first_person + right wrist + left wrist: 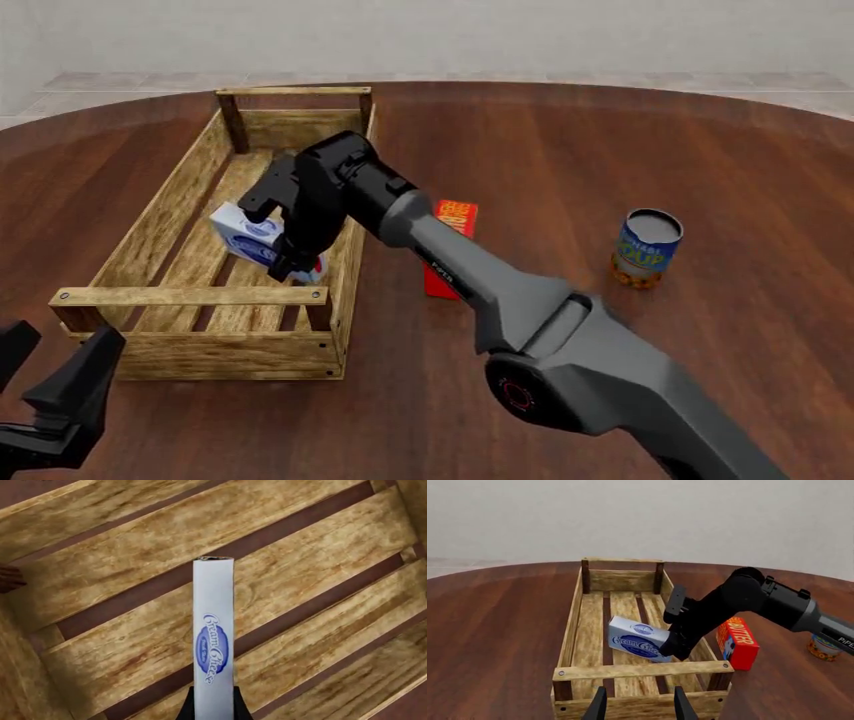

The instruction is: Pick up the cream cheese and put it in the tray.

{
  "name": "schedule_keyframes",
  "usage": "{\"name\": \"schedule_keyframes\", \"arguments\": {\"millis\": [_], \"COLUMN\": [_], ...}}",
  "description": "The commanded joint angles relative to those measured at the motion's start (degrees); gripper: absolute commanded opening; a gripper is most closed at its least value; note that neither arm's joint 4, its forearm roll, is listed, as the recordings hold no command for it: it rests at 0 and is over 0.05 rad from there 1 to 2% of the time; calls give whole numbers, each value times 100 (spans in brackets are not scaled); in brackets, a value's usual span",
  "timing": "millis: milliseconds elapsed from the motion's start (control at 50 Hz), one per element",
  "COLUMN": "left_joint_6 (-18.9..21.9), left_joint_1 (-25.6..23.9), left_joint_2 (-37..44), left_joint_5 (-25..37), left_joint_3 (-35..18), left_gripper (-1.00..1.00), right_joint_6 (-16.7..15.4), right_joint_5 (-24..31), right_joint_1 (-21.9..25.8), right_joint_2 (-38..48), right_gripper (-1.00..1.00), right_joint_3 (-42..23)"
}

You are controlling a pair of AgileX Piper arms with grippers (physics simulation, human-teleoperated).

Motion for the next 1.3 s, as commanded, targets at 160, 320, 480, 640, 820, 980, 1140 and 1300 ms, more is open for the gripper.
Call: {"name": "schedule_keyframes", "arguments": {"millis": [160,320,480,640,820,980,1140,1300], "left_joint_6": [-9,0,-2,-3,1,6,10,38], "left_joint_1": [-8,-16,-17,-16,-20,-37,-41,-86], "left_joint_2": [53,29,33,49,20,36,-36,-155], "left_joint_5": [-44,3,-5,-29,3,-28,12,124], "left_joint_3": [2,-22,-10,0,-12,20,35,45], "left_gripper": [100,100,100,100,100,100,100,100], "right_joint_6": [66,90,47,-30,-80,-190,-313,-378], "right_joint_5": [-119,-120,-69,-65,12,102,168,185], "right_joint_1": [-111,-72,-6,-28,19,8,12,-58], "right_joint_2": [58,-1,-37,-111,-225,-425,-573,-789], "right_gripper": [-100,100,100,100,100,100,100,100], "right_joint_3": [-16,-15,-13,-12,-4,23,129,252]}}
